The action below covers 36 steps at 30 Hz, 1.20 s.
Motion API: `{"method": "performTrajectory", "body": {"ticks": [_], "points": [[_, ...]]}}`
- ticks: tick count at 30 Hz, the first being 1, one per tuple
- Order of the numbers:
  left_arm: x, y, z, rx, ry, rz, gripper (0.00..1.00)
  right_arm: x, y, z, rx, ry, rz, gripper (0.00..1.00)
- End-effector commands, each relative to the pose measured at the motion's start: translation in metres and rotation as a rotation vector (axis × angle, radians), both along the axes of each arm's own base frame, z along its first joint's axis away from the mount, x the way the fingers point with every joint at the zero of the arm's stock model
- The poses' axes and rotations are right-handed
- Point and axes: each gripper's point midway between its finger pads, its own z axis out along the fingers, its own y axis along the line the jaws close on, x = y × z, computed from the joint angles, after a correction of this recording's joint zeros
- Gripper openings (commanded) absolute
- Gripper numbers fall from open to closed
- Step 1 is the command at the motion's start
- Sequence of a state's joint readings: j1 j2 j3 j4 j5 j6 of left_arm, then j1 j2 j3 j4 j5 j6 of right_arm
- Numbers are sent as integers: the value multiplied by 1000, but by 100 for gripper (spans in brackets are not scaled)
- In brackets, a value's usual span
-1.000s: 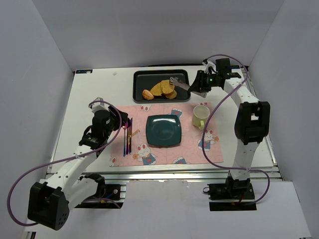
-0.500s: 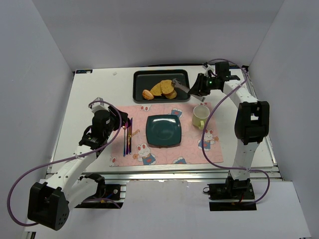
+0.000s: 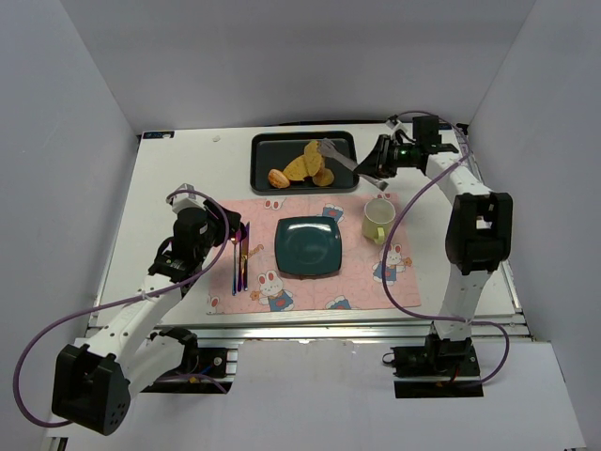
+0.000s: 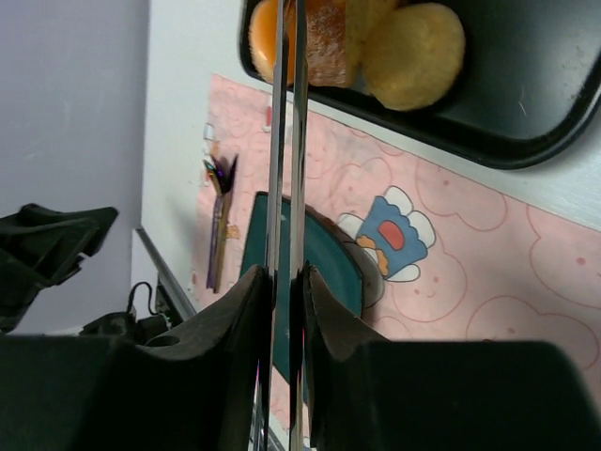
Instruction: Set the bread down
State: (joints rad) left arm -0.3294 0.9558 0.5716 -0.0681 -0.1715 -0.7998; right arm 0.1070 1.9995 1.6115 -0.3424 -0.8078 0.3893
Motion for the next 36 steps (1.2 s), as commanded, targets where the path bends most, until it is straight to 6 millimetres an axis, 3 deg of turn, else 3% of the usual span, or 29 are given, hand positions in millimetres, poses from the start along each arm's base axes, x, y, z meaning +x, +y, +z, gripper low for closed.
{"method": "performTrajectory", "body": {"ticks": [1, 6, 7, 9, 14, 18, 22, 26, 32, 36], "points": [[4, 0, 26, -24, -64, 9, 61, -10, 0, 71, 111, -142, 52, 13], [5, 0, 26, -29, -69, 8, 62, -43, 0, 76, 138, -120, 98, 12], [5, 0, 26, -30, -69, 7, 61, -55, 0, 66, 135, -85, 116, 12], [5, 0, 26, -30, -69, 7, 61, -75, 2, 65, 135, -78, 150, 11], [5, -2, 21, -41, -71, 3, 61, -151, 9, 33, 112, -3, 316, 10], [3, -4, 15, -48, -60, -3, 61, -191, 8, 17, 90, -8, 398, 10], [3, -4, 13, -47, -57, -3, 61, -201, 0, -5, 10, 8, 391, 12], [2, -3, 13, -48, -59, -3, 61, -200, -7, -22, -71, 20, 383, 22], [1, -2, 16, -51, -71, 1, 61, -184, -12, -13, -138, -73, 374, 45], [-1, -1, 17, -53, -74, 5, 62, -174, -12, -4, -158, -117, 368, 46]]}}
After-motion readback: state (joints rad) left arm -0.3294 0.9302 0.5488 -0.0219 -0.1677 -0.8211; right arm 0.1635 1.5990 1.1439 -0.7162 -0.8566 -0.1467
